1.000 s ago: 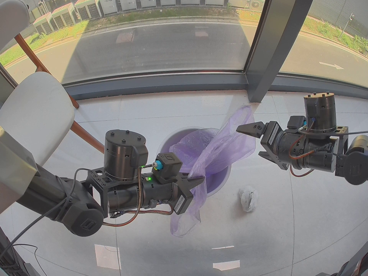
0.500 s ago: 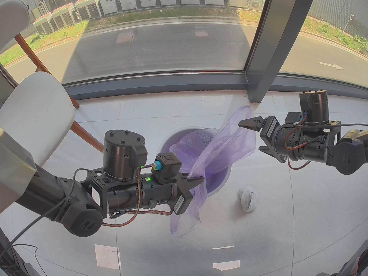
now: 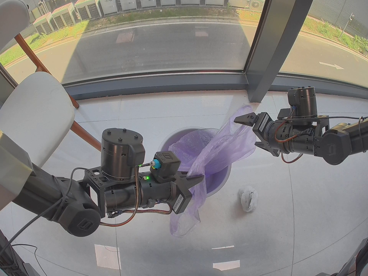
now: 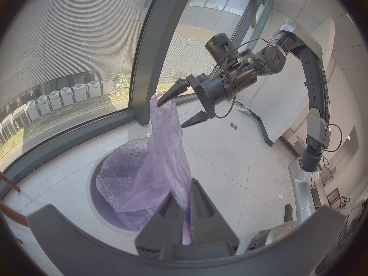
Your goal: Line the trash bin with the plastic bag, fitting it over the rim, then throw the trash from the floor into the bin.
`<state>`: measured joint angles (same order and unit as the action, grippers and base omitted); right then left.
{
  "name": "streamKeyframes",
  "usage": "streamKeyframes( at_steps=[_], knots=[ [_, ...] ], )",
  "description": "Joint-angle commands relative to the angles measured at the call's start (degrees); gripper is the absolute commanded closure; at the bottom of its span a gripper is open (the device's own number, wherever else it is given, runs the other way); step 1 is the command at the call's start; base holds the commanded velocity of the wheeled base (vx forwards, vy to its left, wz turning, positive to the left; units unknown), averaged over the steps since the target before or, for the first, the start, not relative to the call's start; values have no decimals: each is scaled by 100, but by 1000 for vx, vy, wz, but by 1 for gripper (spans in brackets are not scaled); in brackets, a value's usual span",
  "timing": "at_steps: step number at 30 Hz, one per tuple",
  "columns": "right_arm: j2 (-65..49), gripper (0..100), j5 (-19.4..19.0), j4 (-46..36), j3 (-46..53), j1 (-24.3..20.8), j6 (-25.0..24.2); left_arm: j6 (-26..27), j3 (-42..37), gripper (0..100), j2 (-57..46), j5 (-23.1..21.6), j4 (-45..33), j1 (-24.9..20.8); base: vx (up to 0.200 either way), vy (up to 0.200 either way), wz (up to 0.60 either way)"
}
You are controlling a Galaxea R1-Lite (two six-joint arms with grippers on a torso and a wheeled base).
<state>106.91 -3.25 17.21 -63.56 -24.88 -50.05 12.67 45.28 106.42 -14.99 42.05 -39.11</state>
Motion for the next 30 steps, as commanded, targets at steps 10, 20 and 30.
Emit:
streamKeyframes(
  at_steps=[10,20,30],
  knots=[
    [-144,0,44,-350,248,194,22,-10,-72,100,10,5,-3,8,0,0,0],
    [-373,0,79,-350,705,212,13,-10,-45,100,10,23,-3,17,0,0,0],
    [-944,0,79,-359,1056,-17,40,-168,-1,100,45,137,5,17,0,0,0]
  ],
)
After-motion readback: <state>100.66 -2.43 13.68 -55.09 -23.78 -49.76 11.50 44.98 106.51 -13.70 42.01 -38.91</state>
